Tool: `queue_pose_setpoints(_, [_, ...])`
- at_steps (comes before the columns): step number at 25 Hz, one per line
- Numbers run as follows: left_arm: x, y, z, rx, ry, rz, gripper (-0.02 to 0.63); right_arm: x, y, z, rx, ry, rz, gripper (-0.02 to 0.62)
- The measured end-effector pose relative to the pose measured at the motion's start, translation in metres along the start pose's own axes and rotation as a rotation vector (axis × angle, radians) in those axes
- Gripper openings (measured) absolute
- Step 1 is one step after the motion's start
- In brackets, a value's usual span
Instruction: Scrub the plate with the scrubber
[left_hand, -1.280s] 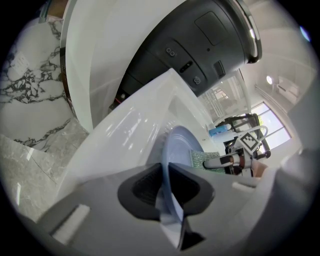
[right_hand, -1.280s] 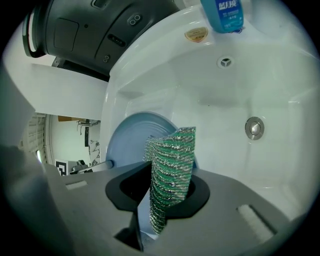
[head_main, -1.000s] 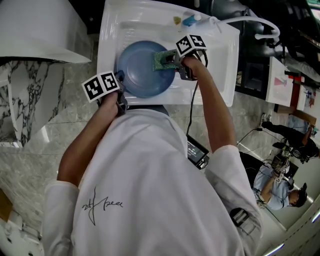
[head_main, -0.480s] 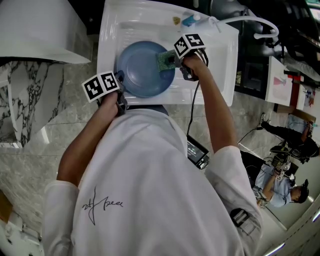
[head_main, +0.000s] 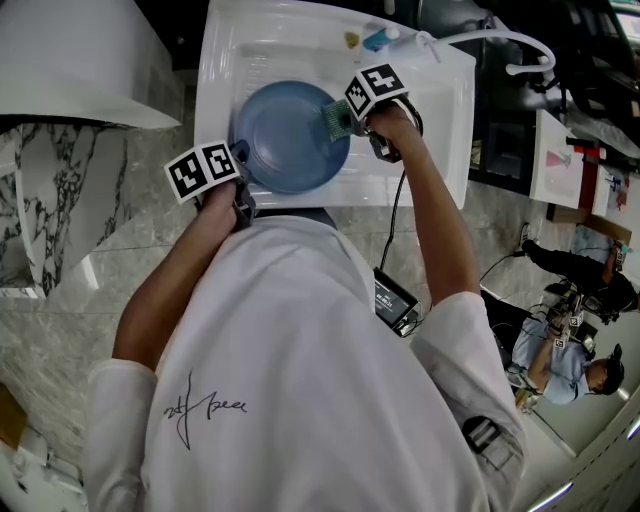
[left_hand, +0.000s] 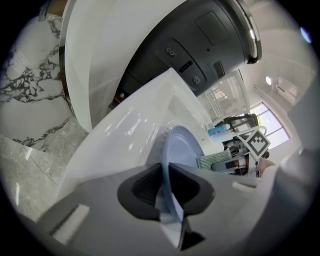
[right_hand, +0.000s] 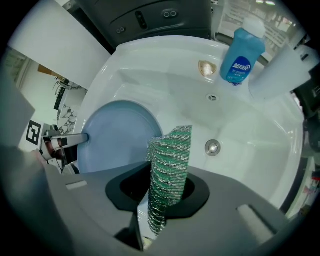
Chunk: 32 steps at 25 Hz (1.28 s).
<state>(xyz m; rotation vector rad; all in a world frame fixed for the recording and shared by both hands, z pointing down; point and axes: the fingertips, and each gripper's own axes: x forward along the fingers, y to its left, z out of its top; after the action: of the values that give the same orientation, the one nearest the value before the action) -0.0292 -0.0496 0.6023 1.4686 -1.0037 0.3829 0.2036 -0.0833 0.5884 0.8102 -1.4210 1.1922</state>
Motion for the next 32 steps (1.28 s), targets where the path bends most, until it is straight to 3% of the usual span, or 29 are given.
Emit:
queue_pose_setpoints(10, [0.000, -0.002, 0.001, 0.002, 0.001, -0.004, 0.092, -0.024, 0.011, 0.003, -0.055, -0.051, 0.001, 0.071])
queue_pose_setpoints(15, [0.000, -0.003, 0.001, 0.002, 0.002, -0.005, 0.092, -0.034, 0.044, 0.011, -0.064, -0.119, 0.105, 0.071])
queue_pose_setpoints(24, [0.001, -0.003, 0.001, 0.000, 0.004, -0.007, 0.092, -0.014, 0.095, 0.010, -0.050, -0.130, 0.262, 0.071])
queue_pose_setpoints(32, [0.000, -0.004, 0.001, -0.002, 0.002, -0.012, 0.092, -0.005, 0.134, 0.015, 0.029, -0.175, 0.430, 0.071])
